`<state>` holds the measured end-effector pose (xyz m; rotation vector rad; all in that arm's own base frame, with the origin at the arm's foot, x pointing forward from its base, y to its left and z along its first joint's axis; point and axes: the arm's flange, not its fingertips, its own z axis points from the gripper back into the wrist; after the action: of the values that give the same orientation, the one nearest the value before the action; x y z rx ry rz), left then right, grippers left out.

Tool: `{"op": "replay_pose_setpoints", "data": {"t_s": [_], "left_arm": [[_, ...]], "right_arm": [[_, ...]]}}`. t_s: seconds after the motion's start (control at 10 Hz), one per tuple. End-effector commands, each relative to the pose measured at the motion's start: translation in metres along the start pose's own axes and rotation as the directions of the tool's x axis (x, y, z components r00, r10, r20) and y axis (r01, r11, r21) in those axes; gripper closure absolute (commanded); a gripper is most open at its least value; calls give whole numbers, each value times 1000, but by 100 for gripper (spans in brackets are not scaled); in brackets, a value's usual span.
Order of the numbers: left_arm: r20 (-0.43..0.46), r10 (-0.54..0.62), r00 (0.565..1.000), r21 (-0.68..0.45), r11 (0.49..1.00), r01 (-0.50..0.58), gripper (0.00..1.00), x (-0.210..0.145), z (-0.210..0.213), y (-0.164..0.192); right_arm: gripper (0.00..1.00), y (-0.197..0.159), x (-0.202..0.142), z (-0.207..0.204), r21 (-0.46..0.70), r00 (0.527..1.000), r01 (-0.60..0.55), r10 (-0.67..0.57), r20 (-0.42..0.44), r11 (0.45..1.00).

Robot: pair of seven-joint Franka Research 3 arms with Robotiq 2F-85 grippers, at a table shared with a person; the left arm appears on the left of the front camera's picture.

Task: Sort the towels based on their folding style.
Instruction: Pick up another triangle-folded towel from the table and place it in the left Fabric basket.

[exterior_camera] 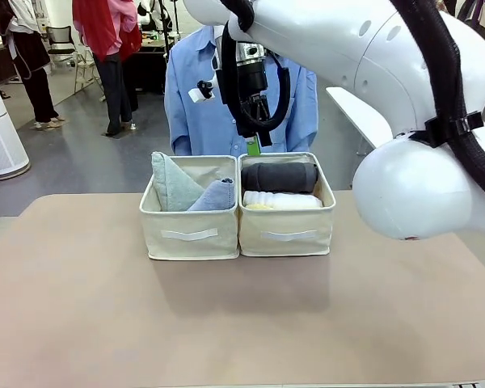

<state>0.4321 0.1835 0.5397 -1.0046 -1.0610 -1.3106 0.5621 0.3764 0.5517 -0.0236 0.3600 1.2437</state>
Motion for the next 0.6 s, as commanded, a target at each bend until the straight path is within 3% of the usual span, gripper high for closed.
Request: {"op": "replay_pose_setpoints", "data": {"t_s": [0.0, 0.1, 0.3, 0.5], "left_arm": [[4, -1, 1000, 1, 1000, 1, 0, 2, 1, -2], [4, -1, 1000, 1, 1000, 1, 0, 2, 1, -2], [4, -1, 1000, 1, 1000, 1, 0, 2, 1, -2], [4, -1, 1000, 1, 1000, 1, 0, 2, 1, -2]], "right_arm": [[0, 5, -15, -9, 31, 994, 23, -19, -107, 999], [0, 11, -25, -22, 81, 975, 45, -26, -222, 996], [0, 30, -56, -50, 178, 849, 164, -47, -527, 970], [0, 51, -87, -54, 166, 777, 263, -107, -620, 950]]}}
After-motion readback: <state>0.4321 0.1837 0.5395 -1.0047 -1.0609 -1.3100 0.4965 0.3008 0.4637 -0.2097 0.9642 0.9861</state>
